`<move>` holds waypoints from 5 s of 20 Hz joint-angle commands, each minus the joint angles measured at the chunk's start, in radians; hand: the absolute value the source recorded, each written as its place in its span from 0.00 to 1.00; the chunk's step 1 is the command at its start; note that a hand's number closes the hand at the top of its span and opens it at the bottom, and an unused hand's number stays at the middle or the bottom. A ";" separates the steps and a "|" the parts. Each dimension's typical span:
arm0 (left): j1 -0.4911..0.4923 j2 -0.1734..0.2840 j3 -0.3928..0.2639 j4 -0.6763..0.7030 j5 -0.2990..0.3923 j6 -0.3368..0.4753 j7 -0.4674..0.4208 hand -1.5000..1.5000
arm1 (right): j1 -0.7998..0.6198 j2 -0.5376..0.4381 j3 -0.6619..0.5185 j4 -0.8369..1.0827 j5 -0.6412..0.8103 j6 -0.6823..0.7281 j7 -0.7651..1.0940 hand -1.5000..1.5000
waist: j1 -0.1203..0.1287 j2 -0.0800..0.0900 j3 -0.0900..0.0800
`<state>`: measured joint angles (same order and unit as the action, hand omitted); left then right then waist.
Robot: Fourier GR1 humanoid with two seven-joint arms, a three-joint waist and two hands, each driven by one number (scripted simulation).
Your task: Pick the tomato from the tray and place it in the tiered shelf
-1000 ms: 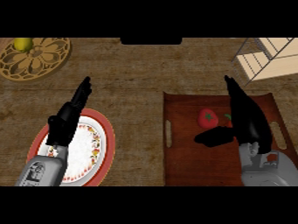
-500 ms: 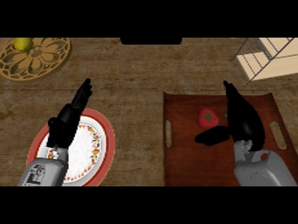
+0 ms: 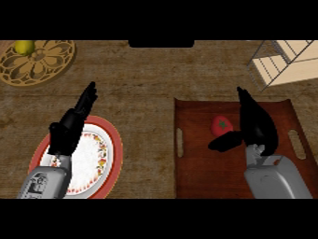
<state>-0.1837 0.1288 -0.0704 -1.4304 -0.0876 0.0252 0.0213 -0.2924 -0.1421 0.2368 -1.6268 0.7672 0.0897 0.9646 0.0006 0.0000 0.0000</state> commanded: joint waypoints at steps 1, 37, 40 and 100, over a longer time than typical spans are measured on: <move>0.041 -0.031 -0.019 -0.028 -0.036 0.011 -0.009 0.50 | 0.047 0.030 0.005 -0.023 0.037 0.021 0.004 0.00 | 0.000 -0.001 0.000; -0.037 -0.063 0.059 0.023 -0.061 -0.039 0.008 0.50 | 0.044 0.133 0.004 0.219 0.238 -0.044 -0.210 1.00 | -0.002 0.000 0.000; -0.012 -0.041 0.078 0.047 -0.045 -0.068 -0.029 0.50 | 0.120 0.030 -0.035 0.145 0.164 0.004 -0.363 1.00 | -0.005 -0.001 0.000; 0.002 -0.096 0.025 -0.068 -0.102 -0.029 0.074 0.50 | -0.469 -0.539 -0.554 0.178 -0.160 -0.065 -0.661 1.00 | 0.009 0.001 0.000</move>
<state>-0.1737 0.0537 -0.0257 -1.4589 -0.1753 -0.0222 0.0412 -0.7582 -0.6910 -0.3507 -1.5034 0.5573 0.0901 0.3705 0.0118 0.0021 -0.0005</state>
